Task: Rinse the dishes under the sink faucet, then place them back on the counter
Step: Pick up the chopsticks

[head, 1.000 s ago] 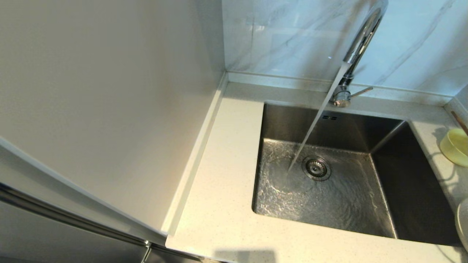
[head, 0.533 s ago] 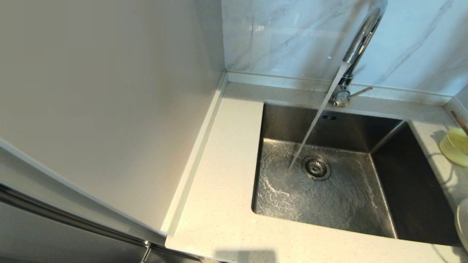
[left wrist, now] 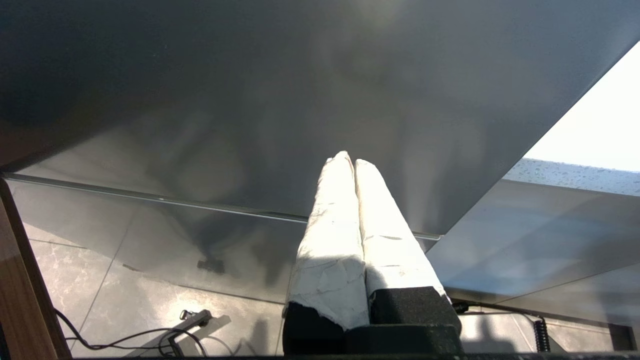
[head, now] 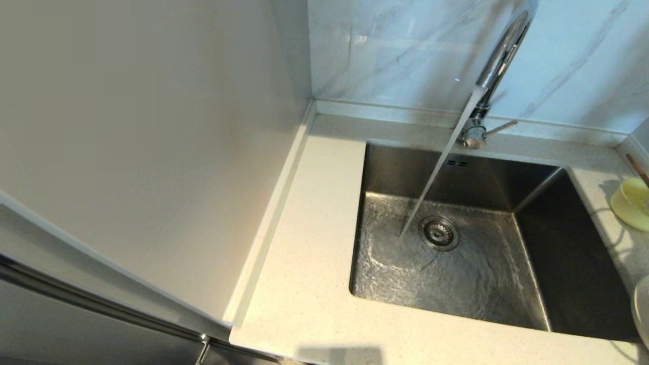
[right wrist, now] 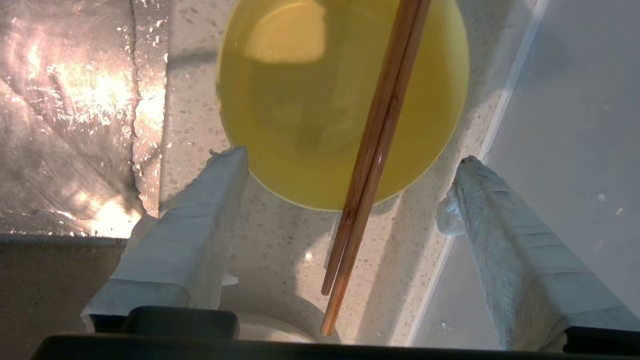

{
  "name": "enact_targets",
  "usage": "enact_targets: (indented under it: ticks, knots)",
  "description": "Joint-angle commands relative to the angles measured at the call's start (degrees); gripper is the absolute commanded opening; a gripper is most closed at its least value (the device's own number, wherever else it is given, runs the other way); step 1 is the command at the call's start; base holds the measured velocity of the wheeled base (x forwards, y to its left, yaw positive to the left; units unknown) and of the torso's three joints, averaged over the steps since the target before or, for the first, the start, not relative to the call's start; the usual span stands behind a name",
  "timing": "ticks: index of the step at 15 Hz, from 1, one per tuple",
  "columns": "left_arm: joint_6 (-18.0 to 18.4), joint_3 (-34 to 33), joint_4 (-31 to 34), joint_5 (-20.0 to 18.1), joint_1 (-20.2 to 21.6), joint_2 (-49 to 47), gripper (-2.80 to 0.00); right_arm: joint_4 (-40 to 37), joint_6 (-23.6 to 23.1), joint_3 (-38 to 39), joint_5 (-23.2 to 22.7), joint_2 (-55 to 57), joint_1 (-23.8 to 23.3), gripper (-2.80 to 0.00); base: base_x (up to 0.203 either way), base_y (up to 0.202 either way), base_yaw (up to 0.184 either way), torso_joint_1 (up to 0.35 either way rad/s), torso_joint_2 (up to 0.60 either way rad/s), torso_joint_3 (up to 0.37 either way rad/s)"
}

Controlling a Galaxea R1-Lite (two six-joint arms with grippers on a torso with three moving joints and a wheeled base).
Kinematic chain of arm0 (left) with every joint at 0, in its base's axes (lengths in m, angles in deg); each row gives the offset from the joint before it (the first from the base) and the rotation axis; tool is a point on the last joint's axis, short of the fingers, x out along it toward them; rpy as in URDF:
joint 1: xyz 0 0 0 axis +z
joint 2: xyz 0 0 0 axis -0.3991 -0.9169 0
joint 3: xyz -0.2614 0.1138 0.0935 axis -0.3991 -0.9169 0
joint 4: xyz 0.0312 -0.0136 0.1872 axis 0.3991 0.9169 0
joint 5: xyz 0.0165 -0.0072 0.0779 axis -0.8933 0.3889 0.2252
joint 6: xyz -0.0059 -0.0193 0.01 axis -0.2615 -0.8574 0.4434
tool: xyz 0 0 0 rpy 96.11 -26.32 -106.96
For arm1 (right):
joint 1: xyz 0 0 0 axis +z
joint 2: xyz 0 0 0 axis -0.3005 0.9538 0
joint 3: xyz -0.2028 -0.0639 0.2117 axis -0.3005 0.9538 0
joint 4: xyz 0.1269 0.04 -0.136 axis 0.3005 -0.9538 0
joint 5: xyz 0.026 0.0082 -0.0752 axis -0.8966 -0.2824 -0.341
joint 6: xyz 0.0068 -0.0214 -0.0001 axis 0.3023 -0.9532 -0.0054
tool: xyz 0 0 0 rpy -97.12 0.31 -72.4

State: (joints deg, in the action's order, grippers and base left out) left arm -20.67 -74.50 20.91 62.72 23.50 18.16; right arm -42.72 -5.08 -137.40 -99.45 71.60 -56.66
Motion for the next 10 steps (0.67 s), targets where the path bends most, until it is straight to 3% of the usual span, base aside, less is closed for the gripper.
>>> enact_targets:
  ticks: [1, 7, 10]
  knots:
    - [0.0, 0.0, 0.0, 0.01, 0.02, 0.0, -2.8, -0.25, 0.18, 0.0, -0.06, 0.86, -0.03, 0.0, 0.0, 0.0, 0.0, 0.0, 0.0, 0.0]
    - [0.0, 0.0, 0.0, 0.03, 0.02, 0.0, -2.8, 2.04, 7.41, -0.52, -0.5, 1.35, 1.26, 0.0, 0.0, 0.0, 0.0, 0.0, 0.0, 0.0]
    - [0.0, 0.0, 0.0, -0.04, 0.02, 0.0, -2.8, 5.13, 7.7, -0.53, -0.51, 2.05, 1.47, 0.0, 0.0, 0.0, 0.0, 0.0, 0.0, 0.0]
